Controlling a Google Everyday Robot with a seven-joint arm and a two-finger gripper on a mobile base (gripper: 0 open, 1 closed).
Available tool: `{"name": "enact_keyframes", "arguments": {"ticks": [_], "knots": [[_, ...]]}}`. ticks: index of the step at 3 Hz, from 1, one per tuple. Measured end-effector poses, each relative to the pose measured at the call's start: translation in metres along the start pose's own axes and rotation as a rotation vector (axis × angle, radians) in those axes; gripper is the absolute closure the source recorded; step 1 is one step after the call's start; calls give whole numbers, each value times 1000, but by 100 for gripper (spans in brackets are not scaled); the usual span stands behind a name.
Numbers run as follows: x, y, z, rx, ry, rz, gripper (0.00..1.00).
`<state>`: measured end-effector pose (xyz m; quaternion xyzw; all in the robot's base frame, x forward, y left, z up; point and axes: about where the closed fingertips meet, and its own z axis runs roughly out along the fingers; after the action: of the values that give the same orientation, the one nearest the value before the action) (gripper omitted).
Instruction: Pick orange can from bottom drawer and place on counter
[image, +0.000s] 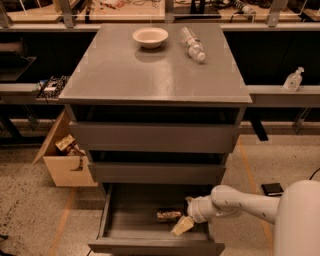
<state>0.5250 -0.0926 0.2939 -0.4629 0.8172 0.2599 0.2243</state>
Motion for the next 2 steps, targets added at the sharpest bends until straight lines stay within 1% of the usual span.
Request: {"name": "enact_keyframes", "arguments": {"ticks": [1, 2], "knots": [[7, -21, 19, 44, 17, -14, 0], [15, -48, 44, 104, 49, -18, 0]]}}
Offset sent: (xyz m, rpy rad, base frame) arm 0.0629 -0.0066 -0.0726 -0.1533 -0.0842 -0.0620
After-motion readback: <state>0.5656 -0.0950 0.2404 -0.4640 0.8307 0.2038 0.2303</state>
